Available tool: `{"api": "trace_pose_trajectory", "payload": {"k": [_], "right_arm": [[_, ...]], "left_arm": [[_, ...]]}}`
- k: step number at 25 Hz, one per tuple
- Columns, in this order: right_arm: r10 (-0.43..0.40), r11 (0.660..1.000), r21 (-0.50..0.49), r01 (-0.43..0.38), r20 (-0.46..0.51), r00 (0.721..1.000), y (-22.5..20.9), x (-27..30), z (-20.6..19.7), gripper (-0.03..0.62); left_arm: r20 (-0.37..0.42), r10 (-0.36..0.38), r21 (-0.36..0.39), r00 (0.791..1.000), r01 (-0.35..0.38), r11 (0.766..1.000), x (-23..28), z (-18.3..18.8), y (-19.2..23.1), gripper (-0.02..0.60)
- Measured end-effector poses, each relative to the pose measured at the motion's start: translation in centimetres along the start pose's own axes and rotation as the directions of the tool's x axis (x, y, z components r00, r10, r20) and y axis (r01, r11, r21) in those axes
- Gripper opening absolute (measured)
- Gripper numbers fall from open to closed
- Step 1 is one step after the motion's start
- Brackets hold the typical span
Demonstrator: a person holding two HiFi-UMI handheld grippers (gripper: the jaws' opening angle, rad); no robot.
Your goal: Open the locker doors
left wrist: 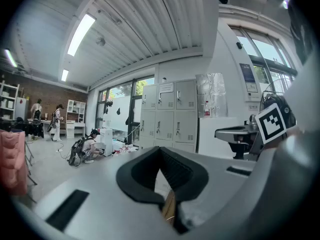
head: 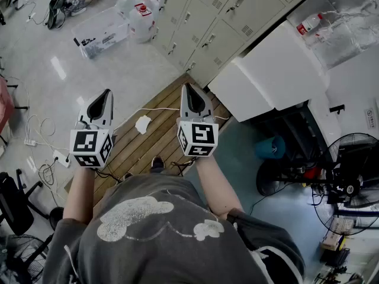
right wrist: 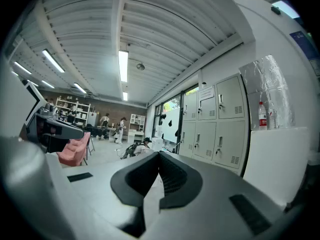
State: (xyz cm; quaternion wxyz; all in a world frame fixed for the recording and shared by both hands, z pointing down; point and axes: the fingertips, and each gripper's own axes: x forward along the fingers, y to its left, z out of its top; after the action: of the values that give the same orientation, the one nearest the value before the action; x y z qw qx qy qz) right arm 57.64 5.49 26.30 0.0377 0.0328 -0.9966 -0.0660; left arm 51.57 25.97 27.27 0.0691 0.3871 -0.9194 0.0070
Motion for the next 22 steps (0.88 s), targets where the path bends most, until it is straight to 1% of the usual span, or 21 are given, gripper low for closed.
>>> {"api": "trace_pose_trajectory", "payload": {"k": [6, 10, 14, 16, 18, 22], "right_arm": [[0.006, 1.000, -0.002, -0.006, -0.004, 1.000, 0.6, -0.8, 0.1, 0.029], [0.006, 1.000, 0.005, -0.006, -0.011, 1.000, 0.8, -1.1, 0.0, 0.029], [0.009, 1.000, 0.019, -0.009, -0.033, 0.999, 1.7, -1.4, -0.8, 0.029], [0.014, 1.000, 0.018, -0.013, -0.035, 0.999, 2.5, -1.3, -1.1, 0.029], [0.013, 1.000, 0.026, -0.013, -0.020, 1.000, 3.4, -1.1, -0.9, 0.028], [0.018, 0.998, 0.061, -0.021, 0.046, 0.999, 5.8, -0.8, -0.1, 0.029]], "left_arm": [[-0.006, 0.004, -0.008, 1.000, -0.004, 1.000, -1.0, -0.6, 0.4, 0.008], [-0.030, 0.007, -0.023, 1.000, -0.008, 1.000, -1.5, -1.8, 0.7, 0.009], [-0.062, 0.025, -0.075, 0.998, -0.030, 0.997, -2.8, -3.8, 1.6, 0.008], [-0.064, 0.031, -0.097, 0.997, -0.037, 0.995, -3.6, -4.0, 2.2, 0.008], [-0.059, 0.027, -0.093, 0.998, -0.033, 0.995, -4.4, -3.8, 2.8, 0.008], [-0.058, 0.020, -0.066, 0.998, -0.024, 0.998, -5.7, -4.1, 5.0, 0.008]]}}
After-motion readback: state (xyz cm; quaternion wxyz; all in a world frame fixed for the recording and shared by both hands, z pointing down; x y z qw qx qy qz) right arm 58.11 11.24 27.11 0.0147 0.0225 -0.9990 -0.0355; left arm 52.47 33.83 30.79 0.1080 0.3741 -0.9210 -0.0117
